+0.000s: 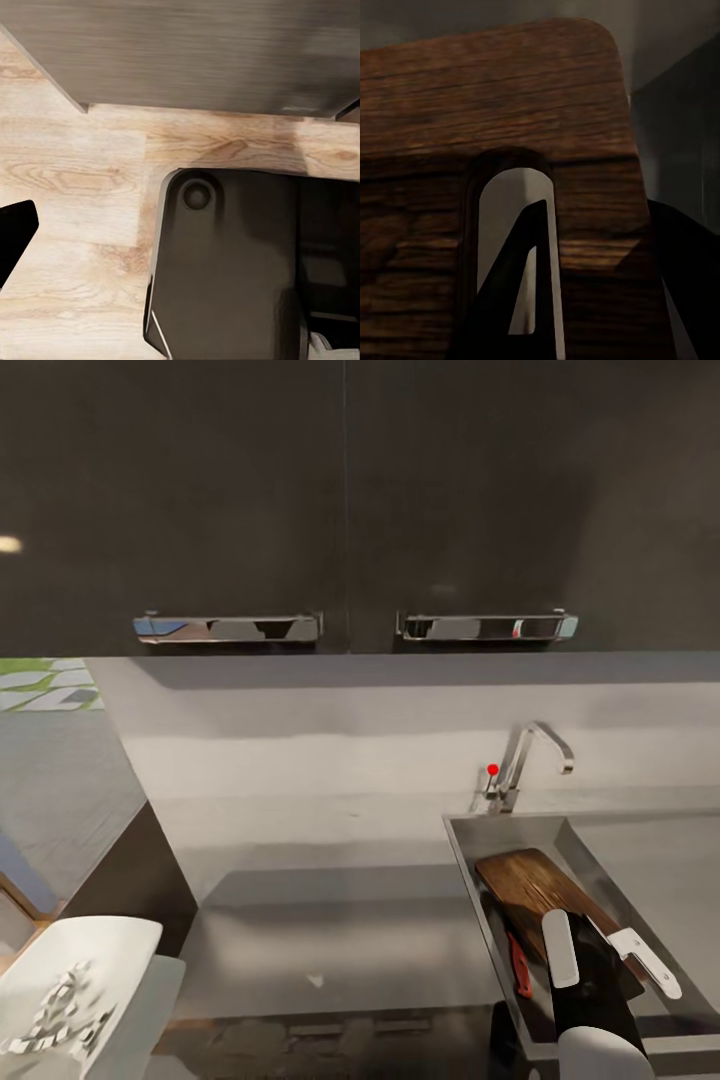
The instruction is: In the kitchen, take the Vidalia onion out of the sink, dice it on the chopping board with the paring knife, put the diced onion into the bowl on the countertop, then place both the paring knife and the chopping board into the sink.
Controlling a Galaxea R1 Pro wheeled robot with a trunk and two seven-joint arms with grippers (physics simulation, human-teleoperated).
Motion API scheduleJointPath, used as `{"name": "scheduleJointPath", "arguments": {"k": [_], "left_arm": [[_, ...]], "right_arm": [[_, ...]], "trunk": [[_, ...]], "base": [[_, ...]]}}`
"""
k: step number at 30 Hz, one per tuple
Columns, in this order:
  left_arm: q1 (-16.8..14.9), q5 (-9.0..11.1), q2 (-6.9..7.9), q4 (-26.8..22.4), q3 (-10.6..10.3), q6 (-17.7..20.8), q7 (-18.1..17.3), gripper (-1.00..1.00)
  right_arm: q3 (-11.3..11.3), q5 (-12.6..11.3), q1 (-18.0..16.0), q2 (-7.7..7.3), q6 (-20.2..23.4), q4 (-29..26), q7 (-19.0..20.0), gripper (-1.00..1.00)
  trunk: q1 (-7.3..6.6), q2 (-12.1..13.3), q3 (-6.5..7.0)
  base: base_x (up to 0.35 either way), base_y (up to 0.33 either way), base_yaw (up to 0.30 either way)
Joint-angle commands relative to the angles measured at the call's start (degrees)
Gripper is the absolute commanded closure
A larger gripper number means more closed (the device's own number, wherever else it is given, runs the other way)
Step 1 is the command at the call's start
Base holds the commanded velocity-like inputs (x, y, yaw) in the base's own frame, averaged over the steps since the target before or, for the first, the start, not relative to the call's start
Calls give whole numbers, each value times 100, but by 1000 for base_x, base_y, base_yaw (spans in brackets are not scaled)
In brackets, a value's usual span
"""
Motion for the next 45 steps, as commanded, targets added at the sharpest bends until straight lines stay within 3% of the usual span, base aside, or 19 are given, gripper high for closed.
{"name": "scheduleJointPath", "arguments": {"k": [1, 16, 26, 27, 41, 45], "left_arm": [[2, -47, -6, -12, 49, -4, -34, -100], [0, -47, -6, -11, 52, -4, -31, -100], [1, -47, -6, -7, 52, -4, -31, -100], [2, -47, -6, -5, 52, -4, -29, -100], [0, -47, -8, -3, 51, -4, -30, -100], [0, -47, -8, -4, 52, -4, -31, -100]], "right_arm": [[-9, 3, -5, 4, 58, -12, -13, 100], [-9, -4, -5, 4, 59, -14, -5, 100], [-9, -8, -5, 3, 59, -15, -4, 100], [-9, -11, -5, 3, 59, -15, -4, -100], [-9, -38, -5, -8, 69, -92, 14, -100], [21, -48, -5, 2, 186, -605, 33, -100]], "trunk": [[4, -13, -21], [4, -13, -157], [4, -13, -170], [4, -13, -170], [4, -13, -170], [4, -13, -170]], "base": [[0, 0, 0], [0, 0, 0], [0, 0, 0], [0, 0, 0], [0, 0, 0], [0, 0, 0]]}}
